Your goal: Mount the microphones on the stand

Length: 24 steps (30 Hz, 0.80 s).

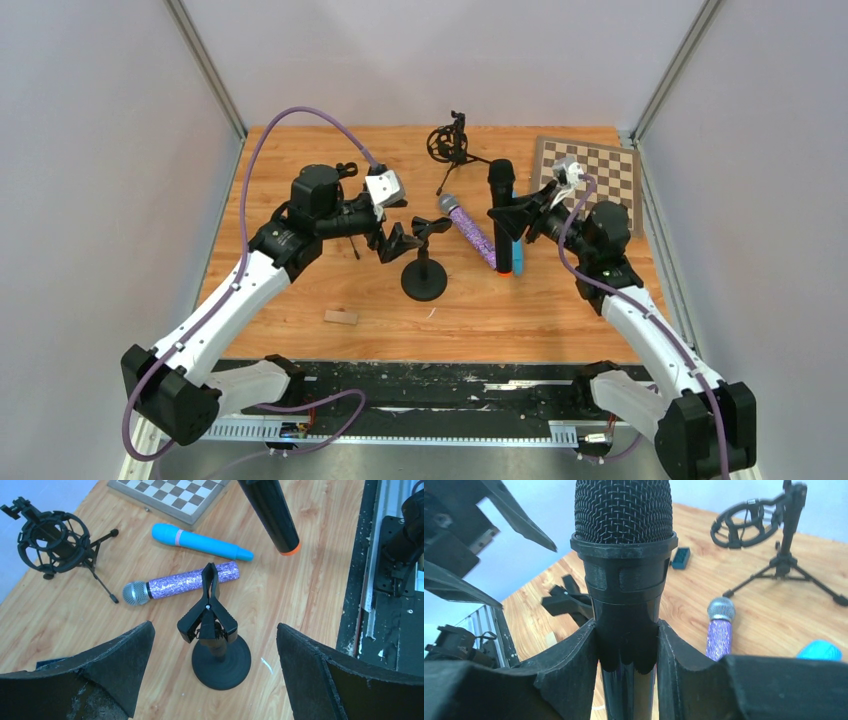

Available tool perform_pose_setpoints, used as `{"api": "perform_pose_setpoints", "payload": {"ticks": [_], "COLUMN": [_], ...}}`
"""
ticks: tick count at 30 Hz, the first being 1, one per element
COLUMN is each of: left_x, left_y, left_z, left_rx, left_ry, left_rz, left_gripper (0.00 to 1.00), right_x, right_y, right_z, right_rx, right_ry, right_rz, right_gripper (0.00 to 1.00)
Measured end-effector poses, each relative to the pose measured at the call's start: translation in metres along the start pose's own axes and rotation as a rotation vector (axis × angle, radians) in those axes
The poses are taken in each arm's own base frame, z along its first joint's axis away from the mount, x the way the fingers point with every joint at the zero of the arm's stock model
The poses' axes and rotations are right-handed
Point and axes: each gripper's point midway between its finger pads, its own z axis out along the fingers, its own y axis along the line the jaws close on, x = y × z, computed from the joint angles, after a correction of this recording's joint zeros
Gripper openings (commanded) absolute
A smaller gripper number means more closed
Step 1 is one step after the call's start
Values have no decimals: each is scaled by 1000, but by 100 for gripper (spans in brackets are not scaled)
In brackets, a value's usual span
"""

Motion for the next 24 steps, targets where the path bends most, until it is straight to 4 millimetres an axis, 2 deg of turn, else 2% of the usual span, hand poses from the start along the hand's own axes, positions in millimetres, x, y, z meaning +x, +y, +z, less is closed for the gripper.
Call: {"api": "perform_pose_setpoints", "payload": {"ticks": [6,11,17,24], "left_x": [-4,-7,-11,0], "left_y": [-9,-13,-18,-20], "left_z": [1,0,-1,2], "left_rx": [51,72,102,120], "left_ry": [-22,-32,-49,-41], "left_rz": [3,6,14,43], "left_gripper": [100,100,100,100], "right_x": [-29,-44,-51,-49], "right_y": [26,44,53,57], "right_z": [-8,-11,-15,-21], "right_rx": [-90,-168,-213,-219], "right_ry": [-115,-174,-223,-247], "right_rz": [-37,-52,-73,-90], "right_gripper": [0,0,0,0]}}
